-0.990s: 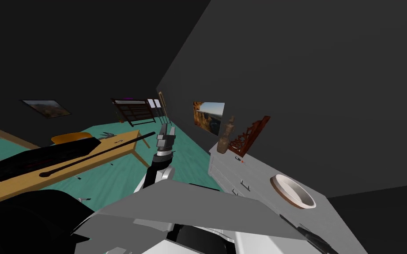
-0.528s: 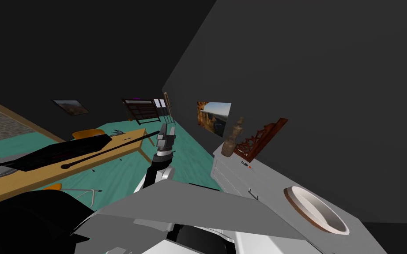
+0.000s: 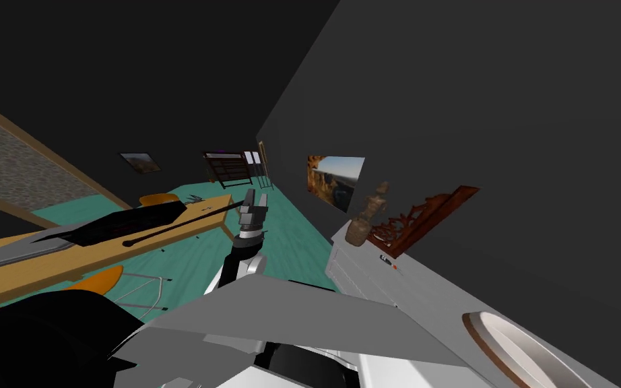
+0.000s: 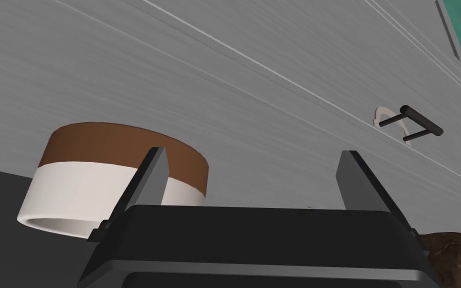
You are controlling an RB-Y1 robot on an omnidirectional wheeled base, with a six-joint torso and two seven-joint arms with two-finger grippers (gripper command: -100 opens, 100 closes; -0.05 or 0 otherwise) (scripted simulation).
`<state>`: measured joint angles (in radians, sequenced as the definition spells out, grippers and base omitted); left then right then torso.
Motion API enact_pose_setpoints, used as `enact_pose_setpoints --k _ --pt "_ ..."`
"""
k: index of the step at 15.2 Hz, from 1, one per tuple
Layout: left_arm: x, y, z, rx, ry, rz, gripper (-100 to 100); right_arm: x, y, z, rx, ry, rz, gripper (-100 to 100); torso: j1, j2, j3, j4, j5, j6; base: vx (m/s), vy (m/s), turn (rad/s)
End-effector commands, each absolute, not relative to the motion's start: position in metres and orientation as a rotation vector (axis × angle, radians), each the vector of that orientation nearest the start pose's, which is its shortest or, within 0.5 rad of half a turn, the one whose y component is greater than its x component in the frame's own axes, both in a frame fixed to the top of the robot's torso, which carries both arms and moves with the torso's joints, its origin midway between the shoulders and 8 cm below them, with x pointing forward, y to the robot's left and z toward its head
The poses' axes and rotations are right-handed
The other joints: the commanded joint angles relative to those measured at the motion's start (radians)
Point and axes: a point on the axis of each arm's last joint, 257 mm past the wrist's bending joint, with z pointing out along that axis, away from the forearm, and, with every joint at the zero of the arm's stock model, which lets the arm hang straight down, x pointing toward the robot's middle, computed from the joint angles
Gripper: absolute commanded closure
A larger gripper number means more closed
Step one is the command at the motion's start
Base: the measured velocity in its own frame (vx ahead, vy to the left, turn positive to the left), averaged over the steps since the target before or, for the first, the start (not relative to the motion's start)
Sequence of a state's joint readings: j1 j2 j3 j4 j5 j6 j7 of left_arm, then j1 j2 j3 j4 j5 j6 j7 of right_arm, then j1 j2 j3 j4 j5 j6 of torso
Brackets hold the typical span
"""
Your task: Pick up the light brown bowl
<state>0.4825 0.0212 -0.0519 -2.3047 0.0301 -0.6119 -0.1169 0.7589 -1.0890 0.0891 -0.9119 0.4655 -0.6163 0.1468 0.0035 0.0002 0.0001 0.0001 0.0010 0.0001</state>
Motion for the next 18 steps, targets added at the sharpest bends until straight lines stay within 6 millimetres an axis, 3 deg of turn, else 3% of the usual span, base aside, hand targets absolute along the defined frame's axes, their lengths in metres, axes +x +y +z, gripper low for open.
enact_pose_setpoints --k 1,2,4,5,6,12,18 --pt "0.321 0.258 0.06 -0.509 0.526 -1.301 0 0.016 -0.68 -0.416 0.162 2.678 -0.165 -100 0.0 0.0 0.0 0.0 0.0 0.0 0.051 0.033 0.141" --pt "0.321 0.258 0.06 -0.509 0.526 -1.301 0 0.013 -0.683 -0.415 0.168 2.682 -0.174 -100 0.0 0.0 0.0 0.0 0.0 -0.001 0.061 0.038 0.159" --pt "0.321 0.258 0.06 -0.509 0.526 -1.301 0 -0.019 -0.711 -0.402 0.149 2.751 -0.264 -100 0.001 -0.001 -0.001 0.0 0.0 -0.001 0.08 0.069 0.214" --pt "0.321 0.258 0.06 -0.509 0.526 -1.302 0 -0.019 -0.711 -0.402 0.149 2.751 -0.264 -100 0.002 -0.003 -0.002 -0.001 0.001 -0.001 0.112 0.06 0.178" --pt "0.321 0.258 0.06 -0.509 0.526 -1.301 0 -0.042 -0.731 -0.39 0.132 2.803 -0.331 -100 0.002 -0.004 -0.002 -0.001 0.001 -0.001 0.142 0.057 0.307" --pt "0.321 0.258 0.06 -0.509 0.526 -1.301 0 -0.07 -0.753 -0.375 0.117 2.863 -0.41 -100 -0.001 -0.004 -0.003 -0.001 0.0 -0.001 0.109 0.01 0.171" --pt "0.321 0.259 0.06 -0.509 0.527 -1.301 0 -0.037 -0.736 -0.398 0.035 2.847 -0.385 -100 -0.006 0.0 0.0 0.0 -0.002 0.001 0.049 -0.052 -0.135"
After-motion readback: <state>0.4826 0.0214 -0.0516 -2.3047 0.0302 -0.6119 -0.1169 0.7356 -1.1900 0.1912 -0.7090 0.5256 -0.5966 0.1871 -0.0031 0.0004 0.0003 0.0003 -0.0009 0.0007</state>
